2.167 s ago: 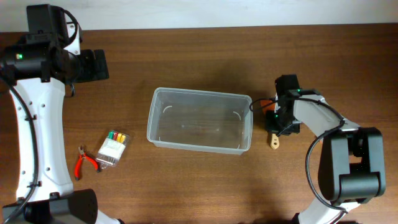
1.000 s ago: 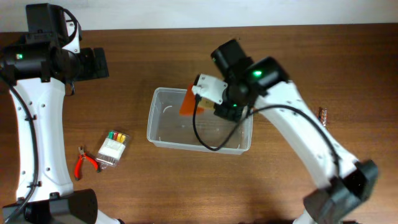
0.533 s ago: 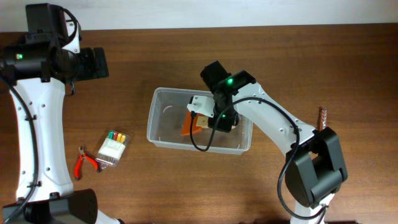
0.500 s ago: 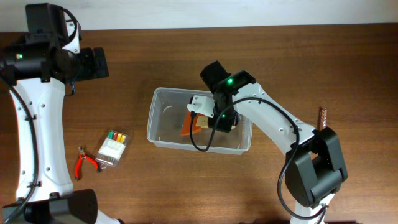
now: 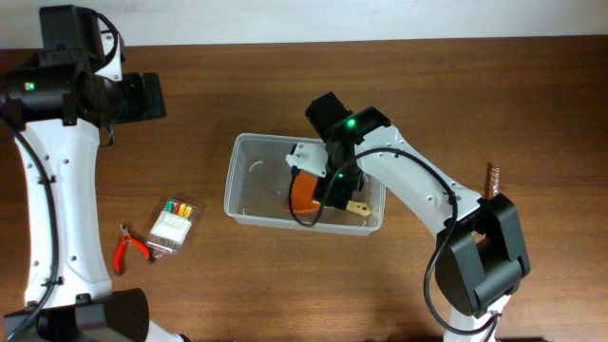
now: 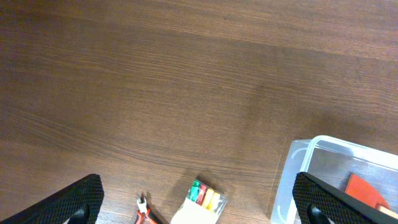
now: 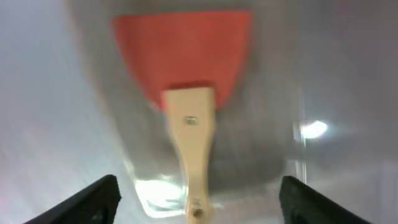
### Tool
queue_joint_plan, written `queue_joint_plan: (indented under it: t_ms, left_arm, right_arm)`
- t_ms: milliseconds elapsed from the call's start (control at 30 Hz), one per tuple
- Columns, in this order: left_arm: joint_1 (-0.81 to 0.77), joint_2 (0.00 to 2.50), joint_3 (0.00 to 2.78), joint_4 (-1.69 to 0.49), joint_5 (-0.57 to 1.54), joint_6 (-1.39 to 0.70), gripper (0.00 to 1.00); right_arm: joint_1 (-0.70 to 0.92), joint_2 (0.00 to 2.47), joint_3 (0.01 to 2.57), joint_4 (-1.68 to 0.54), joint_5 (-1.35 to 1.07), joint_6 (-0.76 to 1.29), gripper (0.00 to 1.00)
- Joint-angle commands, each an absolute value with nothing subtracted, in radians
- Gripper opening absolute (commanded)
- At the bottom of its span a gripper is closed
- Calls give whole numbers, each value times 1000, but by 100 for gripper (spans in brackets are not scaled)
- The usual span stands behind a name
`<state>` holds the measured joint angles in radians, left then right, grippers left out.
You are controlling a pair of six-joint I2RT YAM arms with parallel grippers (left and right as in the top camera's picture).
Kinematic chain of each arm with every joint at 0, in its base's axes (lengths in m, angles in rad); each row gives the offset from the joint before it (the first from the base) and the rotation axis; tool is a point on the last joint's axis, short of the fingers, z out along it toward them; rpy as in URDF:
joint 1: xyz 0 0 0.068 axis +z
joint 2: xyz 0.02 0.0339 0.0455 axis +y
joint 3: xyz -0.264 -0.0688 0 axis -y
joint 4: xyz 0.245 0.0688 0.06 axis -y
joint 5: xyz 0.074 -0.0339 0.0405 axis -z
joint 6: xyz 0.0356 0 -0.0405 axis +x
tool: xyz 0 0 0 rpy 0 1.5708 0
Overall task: Pack container
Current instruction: 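Carry the scraper into the clear container with the right gripper, then release the scraper and move the right gripper to the socket rail, then grasp the orange socket rail with the right gripper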
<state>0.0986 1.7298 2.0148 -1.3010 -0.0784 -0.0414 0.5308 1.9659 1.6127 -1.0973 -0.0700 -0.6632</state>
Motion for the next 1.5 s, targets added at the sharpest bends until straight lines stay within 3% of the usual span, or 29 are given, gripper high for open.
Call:
queue_joint_plan:
  t_ms: [0,33,200,433,633,1033,1467]
  left_arm:
    - [101,1737,2011,-1302,-67,-39,99]
    - [101,1737,2011,-1301,-68,-40,99]
    - [101,1737,2011,-1302,-67,-40,99]
    - [101,1737,2011,-1302,-67,-40,99]
    - [101,1737,2011,-1302,-67,-40,99]
    - [101,1737,2011,-1302,-67,-40,99]
    - [101,1737,2011,-1310,-67,-40,99]
  right_arm:
    - [515,1946,1772,-1114,206,-352,85]
    - [485,1919,1862,-1148,331,-190,98]
    - [234,1838,2129,-1369,359,173,99]
    - [-178,1839,2113,-1545,197,125,99]
    - [-362,1855,1843,-1393,118,-30,99]
    - [-410,1862,1321,-943,38,-131,99]
    - [-412,1987,1266,-825,43,-187,100]
